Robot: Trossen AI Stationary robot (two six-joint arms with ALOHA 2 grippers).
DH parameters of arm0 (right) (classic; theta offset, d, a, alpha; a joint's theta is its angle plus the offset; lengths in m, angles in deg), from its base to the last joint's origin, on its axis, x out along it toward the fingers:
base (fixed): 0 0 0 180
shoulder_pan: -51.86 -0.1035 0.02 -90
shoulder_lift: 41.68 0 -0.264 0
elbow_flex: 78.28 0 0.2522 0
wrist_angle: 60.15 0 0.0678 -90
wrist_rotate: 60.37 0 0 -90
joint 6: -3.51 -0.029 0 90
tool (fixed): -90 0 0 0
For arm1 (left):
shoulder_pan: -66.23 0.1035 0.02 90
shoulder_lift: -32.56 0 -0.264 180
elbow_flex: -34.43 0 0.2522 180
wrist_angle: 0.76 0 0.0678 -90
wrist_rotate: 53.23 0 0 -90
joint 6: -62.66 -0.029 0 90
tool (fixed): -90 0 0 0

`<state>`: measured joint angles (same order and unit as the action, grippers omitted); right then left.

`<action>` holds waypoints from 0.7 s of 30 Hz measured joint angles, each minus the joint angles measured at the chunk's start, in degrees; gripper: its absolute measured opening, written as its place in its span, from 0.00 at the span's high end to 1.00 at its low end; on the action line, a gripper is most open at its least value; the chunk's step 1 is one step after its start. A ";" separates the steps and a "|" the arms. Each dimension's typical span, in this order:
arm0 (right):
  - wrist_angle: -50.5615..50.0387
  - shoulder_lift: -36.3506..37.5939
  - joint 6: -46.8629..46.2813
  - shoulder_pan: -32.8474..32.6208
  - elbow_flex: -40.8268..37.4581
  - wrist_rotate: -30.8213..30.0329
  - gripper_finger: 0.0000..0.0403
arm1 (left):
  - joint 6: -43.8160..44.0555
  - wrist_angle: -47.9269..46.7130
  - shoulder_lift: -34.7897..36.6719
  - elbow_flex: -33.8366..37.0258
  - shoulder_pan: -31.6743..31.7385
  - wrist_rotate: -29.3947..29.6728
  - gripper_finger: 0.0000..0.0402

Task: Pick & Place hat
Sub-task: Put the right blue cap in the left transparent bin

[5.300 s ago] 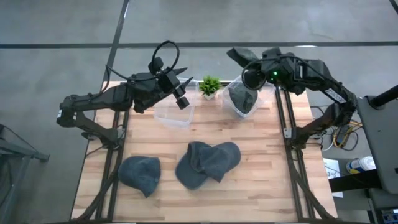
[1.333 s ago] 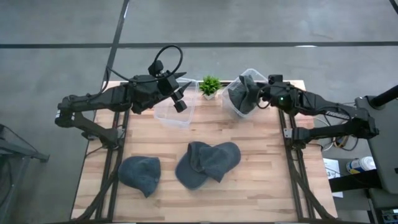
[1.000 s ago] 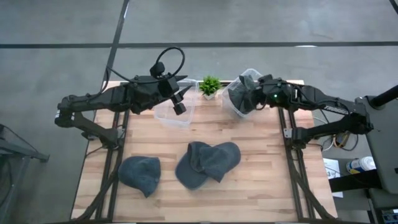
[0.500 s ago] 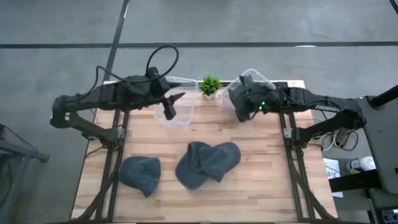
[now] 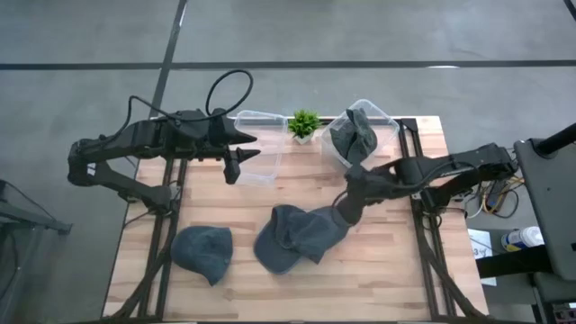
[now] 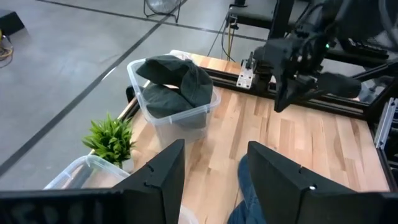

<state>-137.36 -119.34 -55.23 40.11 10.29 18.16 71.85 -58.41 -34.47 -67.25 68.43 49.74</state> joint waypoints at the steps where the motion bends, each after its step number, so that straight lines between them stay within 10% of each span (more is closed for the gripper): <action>1: -0.92 -0.70 -1.46 -0.33 -0.06 0.58 0.96 | 0.00 0.08 -0.10 0.00 0.00 0.01 0.58; 14: -3.11 -1.90 -17.00 -3.66 -11.31 4.48 0.67 | -0.55 0.13 -2.05 0.02 -0.07 -3.48 0.58; 21: 21.90 6.58 -23.93 -4.94 -26.56 5.51 0.52 | -0.55 0.14 -2.05 0.02 -0.07 -4.56 0.58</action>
<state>-115.47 -112.76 -79.16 35.18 -16.27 23.67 71.30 -58.27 -36.52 -67.23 68.36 45.19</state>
